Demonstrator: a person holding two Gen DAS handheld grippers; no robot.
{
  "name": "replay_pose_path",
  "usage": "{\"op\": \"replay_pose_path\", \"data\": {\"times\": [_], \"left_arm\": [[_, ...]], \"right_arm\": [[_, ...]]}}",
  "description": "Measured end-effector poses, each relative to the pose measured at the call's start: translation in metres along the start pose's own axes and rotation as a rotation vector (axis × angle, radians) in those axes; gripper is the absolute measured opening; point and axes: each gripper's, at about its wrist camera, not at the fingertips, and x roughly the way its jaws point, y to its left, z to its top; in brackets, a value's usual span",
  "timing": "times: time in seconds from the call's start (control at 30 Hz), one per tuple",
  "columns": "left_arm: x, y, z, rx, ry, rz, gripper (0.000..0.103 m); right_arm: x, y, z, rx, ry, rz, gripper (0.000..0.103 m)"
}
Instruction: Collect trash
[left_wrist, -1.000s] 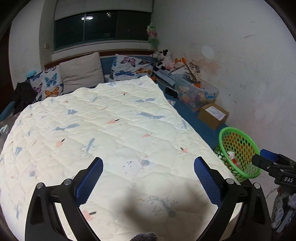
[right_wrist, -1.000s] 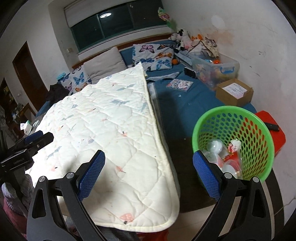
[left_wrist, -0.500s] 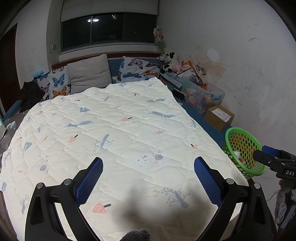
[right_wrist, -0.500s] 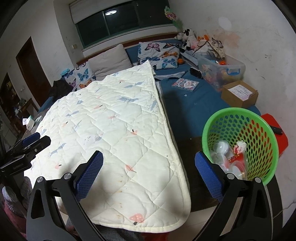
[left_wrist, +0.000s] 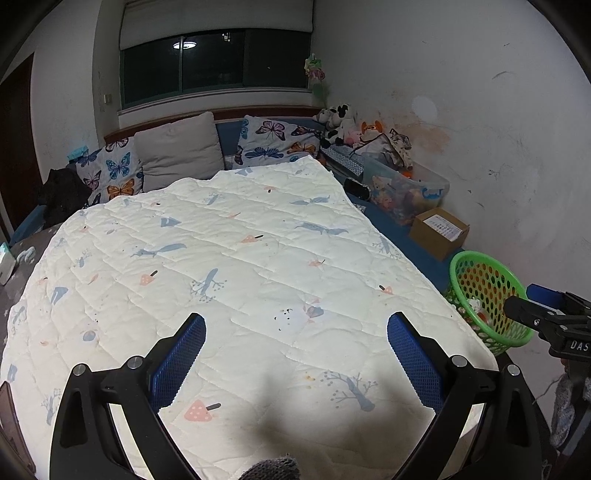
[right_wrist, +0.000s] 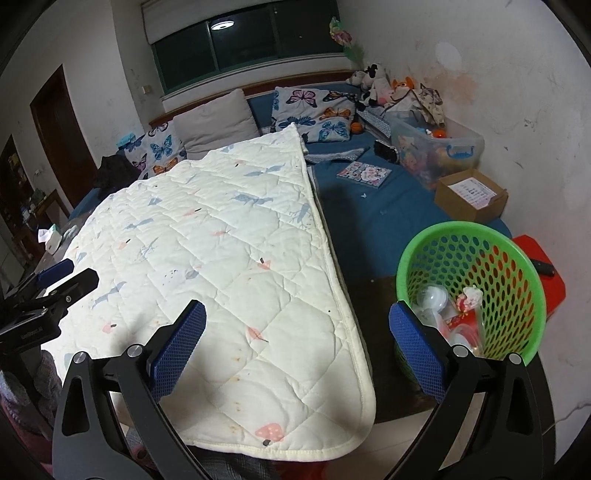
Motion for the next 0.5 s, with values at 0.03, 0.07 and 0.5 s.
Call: {"op": "replay_pose_path", "data": {"times": [0.03, 0.07, 0.5], "left_arm": [[-0.0002, -0.0005, 0.0000, -0.001, -0.001, -0.002, 0.095], [-0.0003, -0.0010, 0.0003, -0.003, -0.002, -0.003, 0.095], [-0.0045, -0.0001, 0.0012, -0.010, -0.018, 0.036, 0.095]], "right_arm": [[-0.0003, 0.0000, 0.0001, 0.002, -0.002, -0.002, 0.099], [-0.0008, 0.0002, 0.0002, 0.003, -0.002, -0.001, 0.099], [-0.0063, 0.0072, 0.0017, -0.013, -0.030, 0.007, 0.099]]}}
